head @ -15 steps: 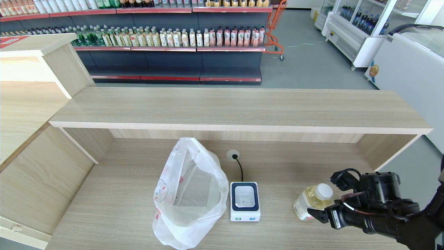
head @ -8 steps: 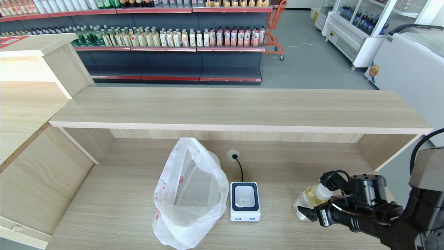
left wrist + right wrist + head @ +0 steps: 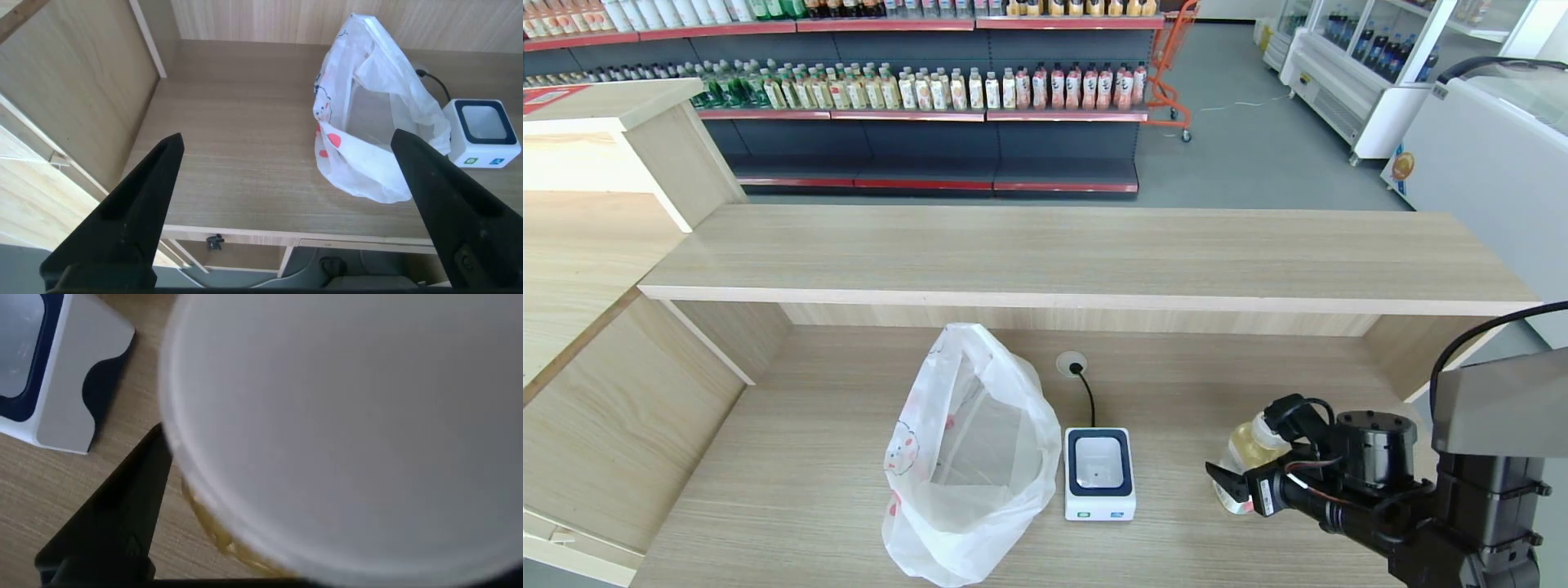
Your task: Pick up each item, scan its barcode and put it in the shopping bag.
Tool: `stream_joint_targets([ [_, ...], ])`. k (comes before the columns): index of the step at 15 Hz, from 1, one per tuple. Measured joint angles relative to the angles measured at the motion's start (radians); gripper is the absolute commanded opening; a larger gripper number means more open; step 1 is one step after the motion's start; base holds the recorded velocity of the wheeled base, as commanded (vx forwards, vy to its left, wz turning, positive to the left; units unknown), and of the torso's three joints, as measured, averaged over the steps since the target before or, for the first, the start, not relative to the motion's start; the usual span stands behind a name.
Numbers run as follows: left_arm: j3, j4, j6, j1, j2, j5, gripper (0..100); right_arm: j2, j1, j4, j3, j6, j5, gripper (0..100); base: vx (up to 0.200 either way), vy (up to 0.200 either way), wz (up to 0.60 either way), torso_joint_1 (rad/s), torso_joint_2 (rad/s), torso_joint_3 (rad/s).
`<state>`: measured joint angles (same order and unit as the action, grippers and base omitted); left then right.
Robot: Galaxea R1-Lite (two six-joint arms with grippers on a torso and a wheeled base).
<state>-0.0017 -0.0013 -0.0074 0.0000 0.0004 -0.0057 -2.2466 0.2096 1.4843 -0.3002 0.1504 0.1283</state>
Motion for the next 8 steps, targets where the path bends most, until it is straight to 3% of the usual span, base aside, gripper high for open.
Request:
stream_joint_targets([
  [2, 0.0, 0.0, 0.0, 0.0, 0.0, 0.0, 100, -0.027, 0.014, 0.029, -0.002, -0.001, 0.001, 100, 0.0, 0.0, 0.0, 0.0, 0.0, 0.0],
  [3, 0.0, 0.0, 0.0, 0.0, 0.0, 0.0, 100, -0.036, 0.017, 0.039, -0.002, 0.0, 0.001, 0, 0.0, 0.0, 0.0, 0.0, 0.0, 0.0],
  [8, 0.0, 0.0, 0.0, 0.0, 0.0, 0.0, 100, -0.06, 0.022, 0.075, -0.013, 0.028, -0.005, 0, 0.0, 0.0, 0.0, 0.0, 0.0, 0.0],
])
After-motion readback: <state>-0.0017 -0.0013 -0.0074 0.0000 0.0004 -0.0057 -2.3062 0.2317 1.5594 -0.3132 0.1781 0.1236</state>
